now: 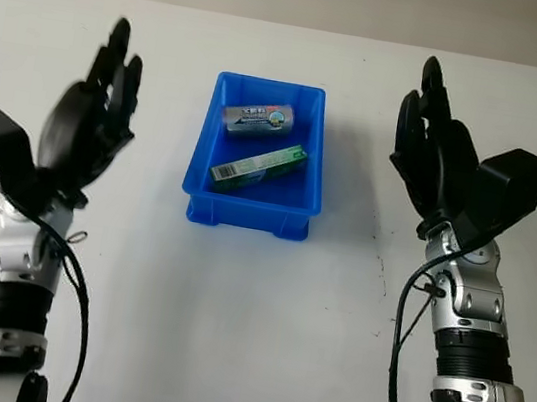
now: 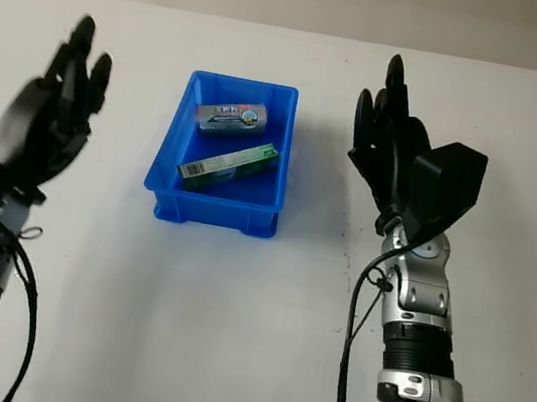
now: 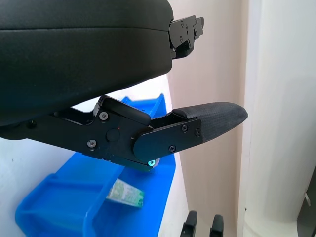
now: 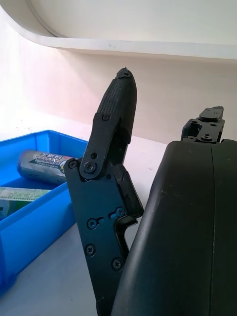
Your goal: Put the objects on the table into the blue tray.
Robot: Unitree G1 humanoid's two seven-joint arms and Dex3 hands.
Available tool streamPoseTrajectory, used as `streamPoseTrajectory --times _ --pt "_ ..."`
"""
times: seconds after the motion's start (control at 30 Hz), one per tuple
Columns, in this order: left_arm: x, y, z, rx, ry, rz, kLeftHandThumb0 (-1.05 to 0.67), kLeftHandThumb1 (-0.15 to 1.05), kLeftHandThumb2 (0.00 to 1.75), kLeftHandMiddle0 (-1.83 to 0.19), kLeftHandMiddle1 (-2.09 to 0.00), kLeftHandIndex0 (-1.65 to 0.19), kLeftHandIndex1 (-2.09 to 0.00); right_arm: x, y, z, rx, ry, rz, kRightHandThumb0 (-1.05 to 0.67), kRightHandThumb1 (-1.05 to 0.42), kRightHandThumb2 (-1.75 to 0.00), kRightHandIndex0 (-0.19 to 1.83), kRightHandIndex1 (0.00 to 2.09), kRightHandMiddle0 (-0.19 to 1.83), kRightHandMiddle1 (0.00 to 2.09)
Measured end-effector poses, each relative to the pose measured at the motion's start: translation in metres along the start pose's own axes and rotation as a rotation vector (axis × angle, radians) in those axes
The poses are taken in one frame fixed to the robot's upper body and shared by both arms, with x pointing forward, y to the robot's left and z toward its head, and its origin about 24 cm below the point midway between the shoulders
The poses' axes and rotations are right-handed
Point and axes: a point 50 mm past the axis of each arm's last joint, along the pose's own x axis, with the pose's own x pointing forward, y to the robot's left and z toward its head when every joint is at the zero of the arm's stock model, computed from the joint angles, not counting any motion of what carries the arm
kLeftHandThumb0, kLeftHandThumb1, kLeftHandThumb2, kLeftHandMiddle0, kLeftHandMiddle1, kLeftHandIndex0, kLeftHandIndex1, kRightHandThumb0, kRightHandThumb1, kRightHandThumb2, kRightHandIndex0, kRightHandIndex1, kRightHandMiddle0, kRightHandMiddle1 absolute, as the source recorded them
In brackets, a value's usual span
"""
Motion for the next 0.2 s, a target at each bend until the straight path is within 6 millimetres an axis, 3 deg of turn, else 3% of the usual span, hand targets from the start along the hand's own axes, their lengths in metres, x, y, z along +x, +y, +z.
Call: streamPoseTrajectory --times 0.2 --pt "0.0000 -0.0067 -0.0082 -0.029 0.004 0.011 -0.80 1.05 0.73 0.19 0.00 0.19 0.00 -0.0002 -0.0013 -0.0025 0.002 0.008 -0.013 -0.74 -1.05 -0.65 -0.19 0.00 -0.19 0.00"
